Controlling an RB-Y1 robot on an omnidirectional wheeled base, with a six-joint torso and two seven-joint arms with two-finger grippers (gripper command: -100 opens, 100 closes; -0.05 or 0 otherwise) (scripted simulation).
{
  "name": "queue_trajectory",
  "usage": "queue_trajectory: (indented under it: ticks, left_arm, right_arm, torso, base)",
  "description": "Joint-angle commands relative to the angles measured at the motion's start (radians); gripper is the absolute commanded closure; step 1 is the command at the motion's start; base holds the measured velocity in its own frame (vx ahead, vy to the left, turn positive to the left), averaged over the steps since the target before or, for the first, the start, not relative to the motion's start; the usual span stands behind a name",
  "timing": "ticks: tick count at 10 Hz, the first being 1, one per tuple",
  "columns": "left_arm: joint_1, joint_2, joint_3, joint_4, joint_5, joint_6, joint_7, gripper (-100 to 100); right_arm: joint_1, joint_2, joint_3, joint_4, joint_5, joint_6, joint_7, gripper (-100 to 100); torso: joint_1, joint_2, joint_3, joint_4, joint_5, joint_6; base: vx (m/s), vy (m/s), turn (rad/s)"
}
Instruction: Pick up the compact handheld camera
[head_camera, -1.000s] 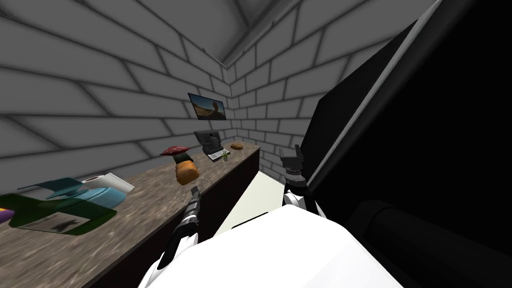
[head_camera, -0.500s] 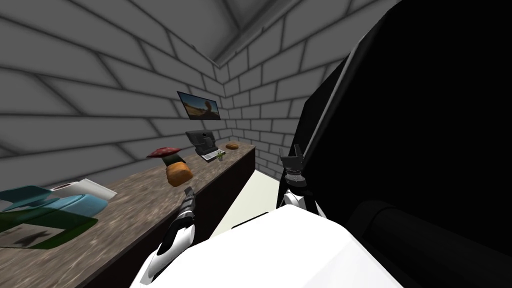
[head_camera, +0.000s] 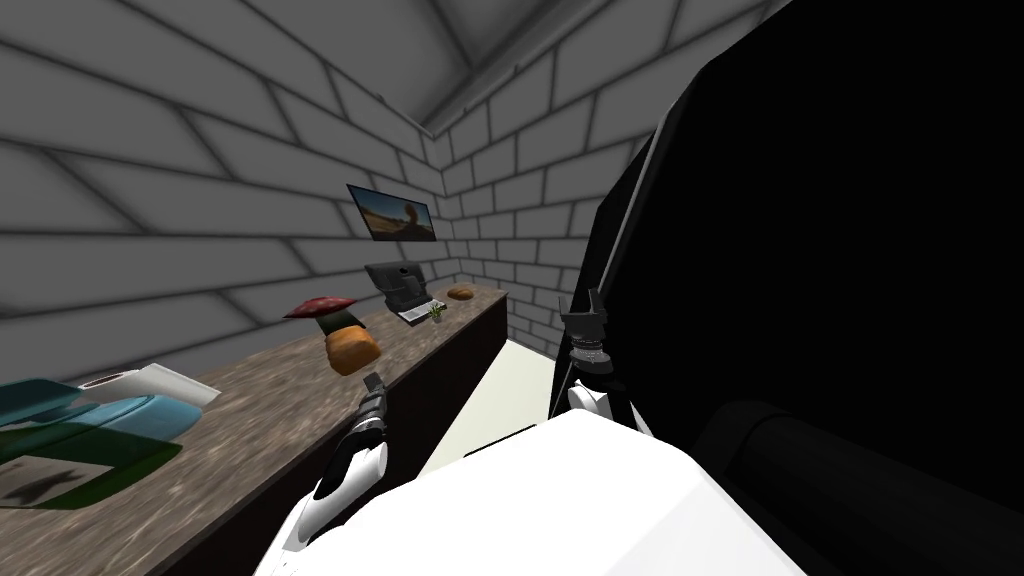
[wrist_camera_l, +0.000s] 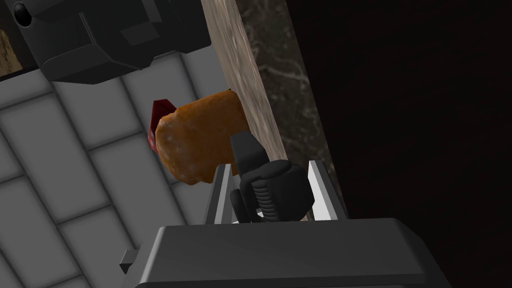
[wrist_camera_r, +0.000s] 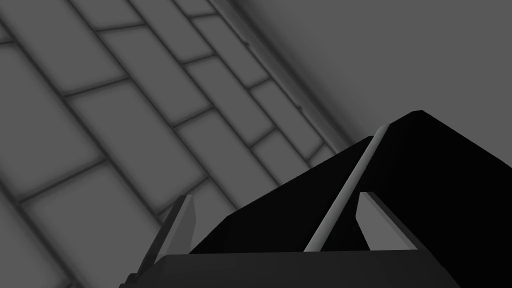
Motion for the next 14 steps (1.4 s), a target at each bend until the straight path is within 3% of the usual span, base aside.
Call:
queue_trajectory:
  ticks: [1,3,4,5,8,9,14]
  left_arm:
    - [0.0,0.0,0.0,0.0,0.0,0.0,0.0,100]
    - [0.0,0.0,0.0,0.0,0.0,0.0,0.0,100]
    - [0.0,0.0,0.0,0.0,0.0,-0.001,0.0,0]
    - [0.049,-0.012,-0.036,-0.05,-0.003,0.004,0.001,100]
    - [0.135,-0.042,-0.104,-0.139,-0.012,-0.002,0.0,100]
    - [0.137,-0.042,-0.104,-0.142,-0.012,-0.002,0.0,100]
    - [0.283,-0.091,-0.217,-0.287,-0.028,-0.011,-0.001,100]
  right_arm:
    - [0.0,0.0,0.0,0.0,0.0,0.0,0.0,0]
    - [0.0,0.0,0.0,0.0,0.0,0.0,0.0,0]
    - [0.0,0.0,0.0,0.0,0.0,0.0,0.0,0]
    - [0.0,0.0,0.0,0.0,0.0,0.0,0.0,0]
    - [0.0,0.0,0.0,0.0,0.0,0.0,0.0,0]
    - [0.0,0.0,0.0,0.0,0.0,0.0,0.0,0]
    - [0.0,0.0,0.0,0.0,0.0,0.0,0.0,0]
  torso:
    - [0.0,0.0,0.0,0.0,0.0,0.0]
    - [0.0,-0.001,0.0,0.0,0.0,0.0]
    - [0.0,-0.001,0.0,0.0,0.0,0.0]
    - [0.0,-0.001,-0.001,0.0,0.0,0.0]
    - [0.003,-0.006,-0.004,-0.002,0.001,0.0]
    - [0.002,-0.007,-0.004,-0.002,0.001,0.0]
    - [0.003,-0.005,-0.003,-0.001,0.001,-0.001]
  base:
    - [0.0,0.0,0.0]
    - [0.0,0.0,0.0]
    - [0.0,0.0,0.0]
    - [0.066,0.03,0.191]
    - [0.098,0.037,0.168]
    - [0.059,0.02,0.034]
    - [0.074,0.03,0.138]
